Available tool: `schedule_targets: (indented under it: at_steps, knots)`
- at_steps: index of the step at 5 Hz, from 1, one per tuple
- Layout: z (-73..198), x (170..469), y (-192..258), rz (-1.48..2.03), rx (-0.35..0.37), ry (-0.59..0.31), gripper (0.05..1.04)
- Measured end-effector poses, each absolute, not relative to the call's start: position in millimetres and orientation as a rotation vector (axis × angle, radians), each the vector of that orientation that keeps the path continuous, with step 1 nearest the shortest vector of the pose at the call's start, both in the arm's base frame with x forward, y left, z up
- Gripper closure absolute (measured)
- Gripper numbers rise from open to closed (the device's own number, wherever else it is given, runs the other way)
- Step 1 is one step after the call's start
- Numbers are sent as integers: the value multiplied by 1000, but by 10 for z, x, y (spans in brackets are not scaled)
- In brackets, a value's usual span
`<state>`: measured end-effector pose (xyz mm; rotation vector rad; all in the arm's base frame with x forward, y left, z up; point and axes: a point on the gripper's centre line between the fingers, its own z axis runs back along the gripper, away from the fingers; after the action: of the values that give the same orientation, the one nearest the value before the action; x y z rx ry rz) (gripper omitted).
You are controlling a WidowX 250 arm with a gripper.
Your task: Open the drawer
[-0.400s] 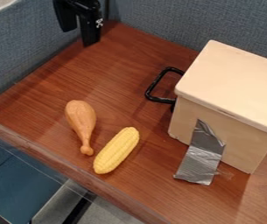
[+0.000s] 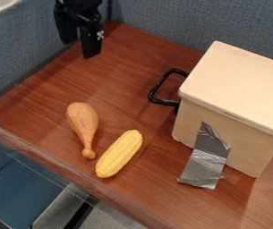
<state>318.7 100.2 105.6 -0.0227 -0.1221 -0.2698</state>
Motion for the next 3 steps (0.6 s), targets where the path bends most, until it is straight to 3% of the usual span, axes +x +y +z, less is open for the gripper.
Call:
schedule_targets:
  at_steps: [3]
  knots:
    - [1071, 3345, 515, -261, -23, -208, 83]
